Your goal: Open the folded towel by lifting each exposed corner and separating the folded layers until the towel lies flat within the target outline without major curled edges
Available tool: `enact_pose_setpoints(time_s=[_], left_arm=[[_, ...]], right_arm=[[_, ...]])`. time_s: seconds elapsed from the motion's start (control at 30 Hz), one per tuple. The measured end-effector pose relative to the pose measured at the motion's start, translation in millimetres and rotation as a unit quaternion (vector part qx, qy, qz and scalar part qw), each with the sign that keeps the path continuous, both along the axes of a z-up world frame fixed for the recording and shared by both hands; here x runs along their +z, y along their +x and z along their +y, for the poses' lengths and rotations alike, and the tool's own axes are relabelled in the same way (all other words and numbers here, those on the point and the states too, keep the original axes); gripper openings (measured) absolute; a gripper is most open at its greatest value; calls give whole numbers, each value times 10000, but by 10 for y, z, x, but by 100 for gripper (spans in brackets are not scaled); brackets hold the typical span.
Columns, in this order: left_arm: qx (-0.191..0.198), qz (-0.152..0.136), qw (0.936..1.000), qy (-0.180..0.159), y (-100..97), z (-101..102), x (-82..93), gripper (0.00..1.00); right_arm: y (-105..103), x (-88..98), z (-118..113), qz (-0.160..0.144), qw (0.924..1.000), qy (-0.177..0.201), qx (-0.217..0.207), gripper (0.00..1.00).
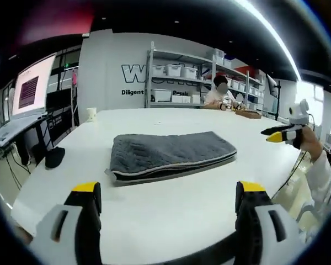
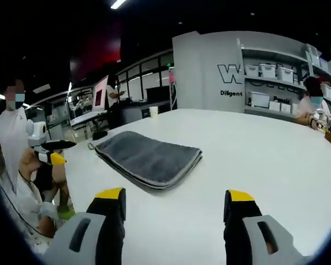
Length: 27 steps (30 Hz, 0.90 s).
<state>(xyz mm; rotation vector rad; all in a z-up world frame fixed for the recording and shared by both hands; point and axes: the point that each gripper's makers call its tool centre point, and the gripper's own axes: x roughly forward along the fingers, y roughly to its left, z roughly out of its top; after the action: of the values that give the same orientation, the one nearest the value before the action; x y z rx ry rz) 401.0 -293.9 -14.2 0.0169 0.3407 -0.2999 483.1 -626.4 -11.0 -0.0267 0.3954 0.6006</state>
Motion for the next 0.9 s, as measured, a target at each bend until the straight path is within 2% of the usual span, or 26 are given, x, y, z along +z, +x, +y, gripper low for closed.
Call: enact_pose_setpoints(time_s=[0.13, 0.17, 0.23, 0.3, 0.43, 0.5, 0.53, 0.63, 0.73, 0.9], left_arm=[[-28, 14, 10000, -58, -49, -6, -1, 99], [-54, 9, 9999, -86, -71, -21, 8, 99], [-95, -28, 9999, -108, -95, -42, 29, 99], [-135, -53, 9998, -141, -131, -60, 51, 99], [-92, -128, 9996, -226, -183, -62, 83, 99], [-115, -131, 9996, -237, -194, -71, 86, 99], [-116, -142, 9996, -228, -194, -71, 91, 98], [-136, -144, 9996, -214, -204, -74, 97, 99], [-112, -167, 9994, -267, -208, -65, 112, 98], [-106, -156, 9994, -273, -219, -60, 111, 98]], right_arm=[[217, -98, 104, 254, 9996, 48, 67, 63], [278, -104, 191, 374, 9987, 319, 107, 64], [394, -151, 251, 533, 9975, 458, 95, 63], [541, -211, 260, 556, 9981, 270, -21, 59], [758, -280, 369, 675, 9975, 216, -53, 55], [880, -332, 405, 722, 9972, 174, -85, 56], [984, -362, 392, 669, 9974, 116, -230, 57], [1084, -449, 428, 735, 9970, 76, -210, 53], [1117, -501, 472, 758, 9969, 105, -168, 46], [1139, -603, 526, 850, 9963, 105, -43, 40]])
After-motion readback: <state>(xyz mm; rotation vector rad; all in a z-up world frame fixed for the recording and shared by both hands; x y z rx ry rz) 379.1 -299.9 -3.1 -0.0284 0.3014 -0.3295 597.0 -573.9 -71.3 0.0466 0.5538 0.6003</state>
